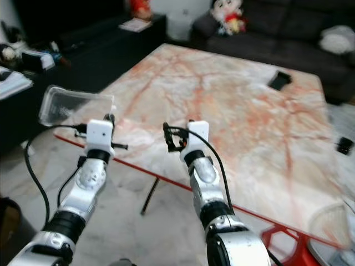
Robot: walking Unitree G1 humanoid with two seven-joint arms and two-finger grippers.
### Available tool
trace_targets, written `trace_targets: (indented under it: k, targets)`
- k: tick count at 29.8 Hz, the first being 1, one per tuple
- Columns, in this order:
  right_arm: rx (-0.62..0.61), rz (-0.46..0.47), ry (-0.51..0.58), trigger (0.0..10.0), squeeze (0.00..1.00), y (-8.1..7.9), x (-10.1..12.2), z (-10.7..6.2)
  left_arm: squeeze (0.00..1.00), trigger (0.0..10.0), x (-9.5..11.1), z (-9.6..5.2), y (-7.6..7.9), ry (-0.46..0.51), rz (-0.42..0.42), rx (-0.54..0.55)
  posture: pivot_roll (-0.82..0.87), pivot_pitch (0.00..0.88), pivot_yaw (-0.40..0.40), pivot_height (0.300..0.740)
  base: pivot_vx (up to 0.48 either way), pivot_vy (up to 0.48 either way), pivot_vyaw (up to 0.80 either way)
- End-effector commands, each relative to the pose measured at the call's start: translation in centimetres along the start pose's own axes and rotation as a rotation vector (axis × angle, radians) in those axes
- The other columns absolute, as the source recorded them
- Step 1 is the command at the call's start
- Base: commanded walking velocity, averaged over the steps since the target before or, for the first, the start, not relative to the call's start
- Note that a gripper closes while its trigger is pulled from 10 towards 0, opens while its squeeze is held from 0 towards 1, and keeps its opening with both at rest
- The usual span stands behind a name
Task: Picking trash to rubbish bin
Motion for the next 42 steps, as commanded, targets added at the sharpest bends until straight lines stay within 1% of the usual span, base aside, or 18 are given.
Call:
trace_targets:
  k: [1, 25, 35, 37, 39, 41, 42]
  targets:
    - [-0.018, -0.001, -0.013, 10.0, 0.00, 0.6, -0.4, -0.3, 0.00, 10.0, 0.1, -0.1, 0.4, 0.003, -0.014, -0.005, 0.05, 0.000, -0.081, 0.740, -0.296, 0.000, 0.00]
    - [-0.021, -0.003, -0.017, 10.0, 0.00, 0.8, -0.4, -0.4, 0.00, 10.0, 0.1, 0.1, 0.4, 0.000, -0.017, -0.001, 0.05, 0.000, -0.087, 0.740, -0.299, 0.000, 0.00]
    - [-0.024, -0.003, -0.033, 10.0, 0.00, 0.9, -0.8, -0.6, 0.00, 10.0, -0.3, -0.1, 0.0, -0.019, -0.020, 0.015, 0.05, 0.000, -0.092, 0.740, -0.294, 0.000, 0.00]
    - [-0.022, -0.003, -0.044, 10.0, 0.00, 0.8, -1.0, -0.7, 0.00, 10.0, -0.8, -0.2, -0.2, -0.045, -0.039, 0.028, 0.05, 0.000, -0.092, 0.740, 0.000, 0.000, 0.00]
    - [-0.018, -0.004, -0.092, 10.0, 0.00, 0.9, -2.0, -1.2, 0.00, 10.0, -2.2, -0.8, -0.8, -0.128, -0.082, 0.062, 0.06, 0.000, -0.091, 0.740, 0.000, 0.000, 0.00]
    - [-0.017, -0.004, -0.105, 10.0, 0.00, 0.9, -2.3, -1.4, 0.00, 10.0, -2.5, -0.9, -0.9, -0.146, -0.095, 0.067, 0.06, 0.000, -0.091, 0.740, 0.000, 0.000, 0.00]
    - [-0.018, -0.007, -0.144, 10.0, 0.00, 1.0, -3.1, -1.9, 0.00, 10.0, -3.4, -1.5, -1.2, -0.192, -0.132, 0.069, 0.06, 0.000, -0.091, 0.740, 0.000, 0.000, 0.00]
Point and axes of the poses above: a point about 5 cm out from each wrist's last joint towards the gripper, its own z axis pointing out of the wrist towards the gripper, its own x axis along the axis of the wrist's last joint, y = z × x, the point moved 1 cm from there along z, pointing out of the wrist towards the gripper, and after that the axes turned 8 degrees about -z, right-handed, at the moved point
